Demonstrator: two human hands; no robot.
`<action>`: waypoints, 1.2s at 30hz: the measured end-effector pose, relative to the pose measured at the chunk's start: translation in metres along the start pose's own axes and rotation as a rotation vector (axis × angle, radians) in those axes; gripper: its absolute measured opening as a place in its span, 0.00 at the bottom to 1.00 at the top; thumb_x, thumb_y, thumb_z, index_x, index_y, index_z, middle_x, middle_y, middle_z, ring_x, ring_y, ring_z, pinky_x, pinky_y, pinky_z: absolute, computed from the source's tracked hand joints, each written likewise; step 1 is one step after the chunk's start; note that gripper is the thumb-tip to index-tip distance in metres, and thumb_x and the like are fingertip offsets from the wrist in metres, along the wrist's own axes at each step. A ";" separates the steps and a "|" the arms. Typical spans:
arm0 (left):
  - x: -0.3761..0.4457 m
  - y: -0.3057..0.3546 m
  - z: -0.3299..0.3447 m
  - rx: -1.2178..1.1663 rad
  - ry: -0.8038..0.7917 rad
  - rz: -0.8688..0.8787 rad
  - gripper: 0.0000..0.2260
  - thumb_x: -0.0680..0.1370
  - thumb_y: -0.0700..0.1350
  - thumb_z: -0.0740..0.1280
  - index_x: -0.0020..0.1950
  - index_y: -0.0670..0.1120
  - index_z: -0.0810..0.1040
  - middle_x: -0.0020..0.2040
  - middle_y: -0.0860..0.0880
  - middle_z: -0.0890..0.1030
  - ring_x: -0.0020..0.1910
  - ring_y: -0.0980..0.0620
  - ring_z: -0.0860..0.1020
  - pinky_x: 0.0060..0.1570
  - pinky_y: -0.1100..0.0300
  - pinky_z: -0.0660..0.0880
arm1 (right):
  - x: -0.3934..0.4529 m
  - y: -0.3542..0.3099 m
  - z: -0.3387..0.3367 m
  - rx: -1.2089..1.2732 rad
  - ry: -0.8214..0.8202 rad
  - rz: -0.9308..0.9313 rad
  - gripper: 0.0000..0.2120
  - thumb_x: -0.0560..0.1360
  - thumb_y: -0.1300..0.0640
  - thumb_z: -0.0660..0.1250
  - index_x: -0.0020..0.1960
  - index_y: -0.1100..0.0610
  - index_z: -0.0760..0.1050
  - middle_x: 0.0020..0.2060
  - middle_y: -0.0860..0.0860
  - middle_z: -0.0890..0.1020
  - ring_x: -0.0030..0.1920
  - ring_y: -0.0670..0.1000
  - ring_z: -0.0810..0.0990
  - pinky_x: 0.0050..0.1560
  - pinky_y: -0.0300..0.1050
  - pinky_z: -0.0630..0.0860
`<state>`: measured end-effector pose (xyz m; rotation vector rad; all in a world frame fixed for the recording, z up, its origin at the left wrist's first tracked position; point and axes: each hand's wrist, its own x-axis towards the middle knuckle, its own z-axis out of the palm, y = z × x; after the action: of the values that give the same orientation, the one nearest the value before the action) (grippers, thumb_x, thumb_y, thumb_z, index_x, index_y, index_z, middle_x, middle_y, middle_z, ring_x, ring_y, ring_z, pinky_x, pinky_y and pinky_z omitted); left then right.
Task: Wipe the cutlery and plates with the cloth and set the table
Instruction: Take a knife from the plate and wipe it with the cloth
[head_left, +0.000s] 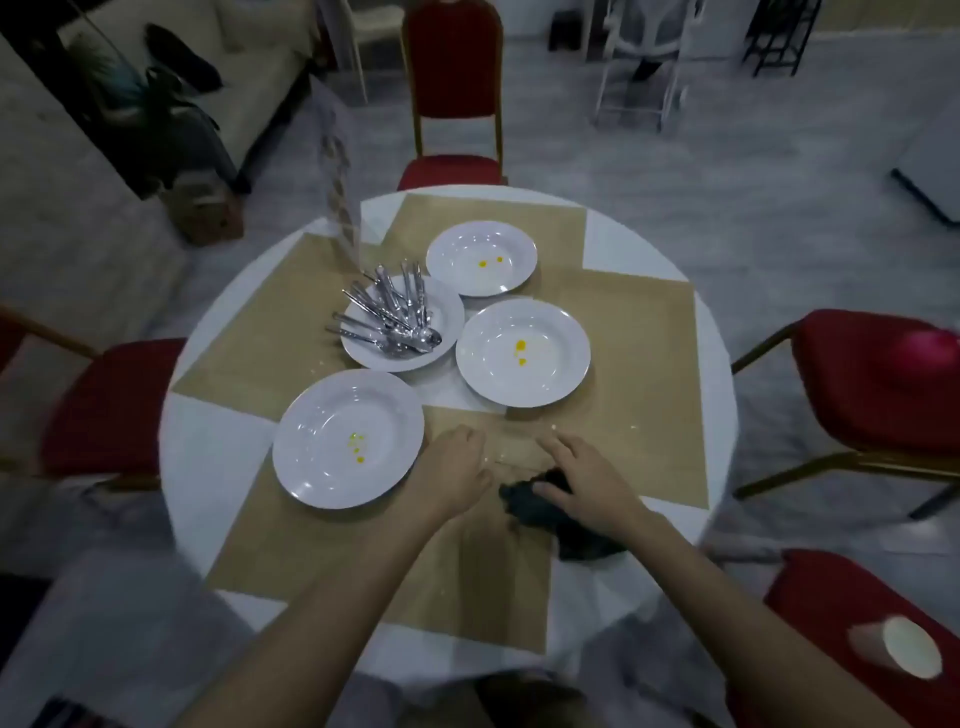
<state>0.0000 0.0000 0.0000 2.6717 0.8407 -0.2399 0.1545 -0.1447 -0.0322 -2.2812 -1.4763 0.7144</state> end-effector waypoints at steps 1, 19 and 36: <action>-0.005 0.002 0.006 0.026 -0.032 -0.018 0.13 0.78 0.46 0.60 0.58 0.40 0.72 0.58 0.42 0.74 0.57 0.43 0.73 0.54 0.51 0.71 | -0.004 0.004 0.007 -0.094 -0.017 -0.017 0.32 0.77 0.42 0.63 0.77 0.50 0.58 0.75 0.59 0.61 0.73 0.58 0.61 0.71 0.50 0.61; -0.033 -0.009 0.055 0.033 -0.010 -0.038 0.13 0.79 0.47 0.58 0.62 0.45 0.71 0.62 0.46 0.74 0.58 0.47 0.73 0.55 0.55 0.69 | -0.032 0.026 0.044 -0.199 0.126 -0.055 0.28 0.66 0.67 0.76 0.65 0.62 0.76 0.57 0.62 0.79 0.54 0.63 0.79 0.51 0.55 0.78; 0.025 -0.108 -0.011 -0.155 0.187 -0.123 0.12 0.79 0.47 0.59 0.61 0.46 0.72 0.59 0.48 0.74 0.56 0.49 0.72 0.52 0.57 0.71 | 0.089 -0.061 0.017 0.005 0.304 -0.020 0.20 0.77 0.60 0.66 0.69 0.57 0.73 0.60 0.55 0.78 0.56 0.55 0.76 0.56 0.47 0.75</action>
<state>-0.0417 0.1003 -0.0235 2.5282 1.0374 0.0472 0.1292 -0.0384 -0.0345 -2.2476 -1.3494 0.3442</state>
